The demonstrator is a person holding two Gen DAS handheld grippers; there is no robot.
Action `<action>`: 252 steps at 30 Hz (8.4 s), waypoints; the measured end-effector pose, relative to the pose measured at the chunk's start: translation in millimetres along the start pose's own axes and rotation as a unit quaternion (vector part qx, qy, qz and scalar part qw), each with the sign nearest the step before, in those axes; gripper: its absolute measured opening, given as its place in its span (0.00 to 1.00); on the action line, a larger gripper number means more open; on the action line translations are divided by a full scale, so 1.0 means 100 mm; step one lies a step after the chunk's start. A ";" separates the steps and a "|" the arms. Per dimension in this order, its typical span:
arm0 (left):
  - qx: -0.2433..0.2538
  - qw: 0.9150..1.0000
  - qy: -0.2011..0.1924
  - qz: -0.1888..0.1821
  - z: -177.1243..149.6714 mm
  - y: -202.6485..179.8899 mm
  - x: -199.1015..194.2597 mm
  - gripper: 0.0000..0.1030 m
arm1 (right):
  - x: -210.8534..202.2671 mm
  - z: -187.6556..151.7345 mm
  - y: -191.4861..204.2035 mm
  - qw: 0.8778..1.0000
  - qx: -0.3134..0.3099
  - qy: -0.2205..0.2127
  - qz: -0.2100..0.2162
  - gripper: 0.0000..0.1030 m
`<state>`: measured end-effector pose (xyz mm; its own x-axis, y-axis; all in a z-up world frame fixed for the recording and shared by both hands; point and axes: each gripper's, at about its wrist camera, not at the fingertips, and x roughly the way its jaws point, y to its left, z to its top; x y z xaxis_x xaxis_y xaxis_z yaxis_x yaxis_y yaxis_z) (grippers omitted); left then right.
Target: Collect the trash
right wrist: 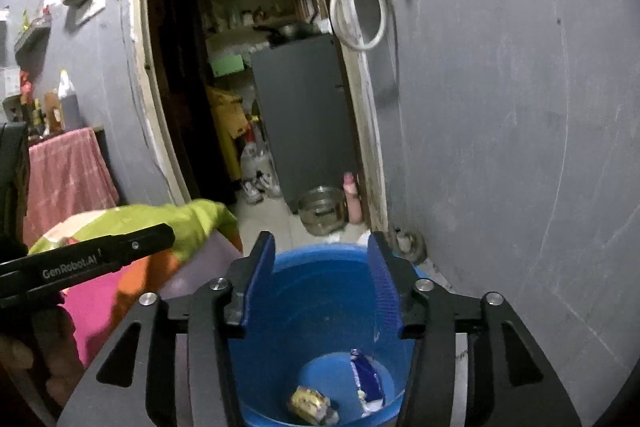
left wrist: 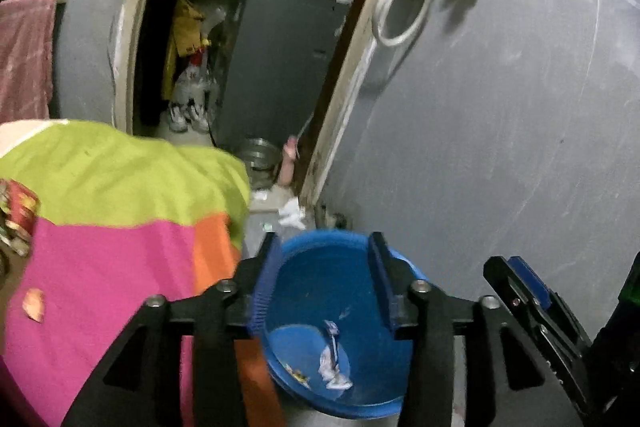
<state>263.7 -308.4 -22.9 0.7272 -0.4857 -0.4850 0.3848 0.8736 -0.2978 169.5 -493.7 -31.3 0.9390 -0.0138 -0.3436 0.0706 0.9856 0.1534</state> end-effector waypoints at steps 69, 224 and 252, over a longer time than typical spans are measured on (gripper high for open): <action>-0.048 0.992 0.067 0.099 -0.48 2.75 -1.62 0.50 | 0.63 -0.41 3.11 0.944 -0.164 0.125 0.259 0.50; 0.095 0.974 -0.203 -0.018 0.18 -0.48 -1.11 0.16 | -0.86 0.54 0.63 0.980 -0.118 -0.157 -0.007 0.20; 0.066 0.997 0.034 -0.026 -0.28 -0.27 0.31 0.22 | 0.16 -0.18 -0.09 0.999 -0.014 0.036 -0.006 0.29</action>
<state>259.9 -347.7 -52.6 0.6652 -0.5279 -0.5280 0.4960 0.8410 -0.2161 177.5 -499.4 -54.5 0.9111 -0.0153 -0.4118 0.0718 0.9899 0.1221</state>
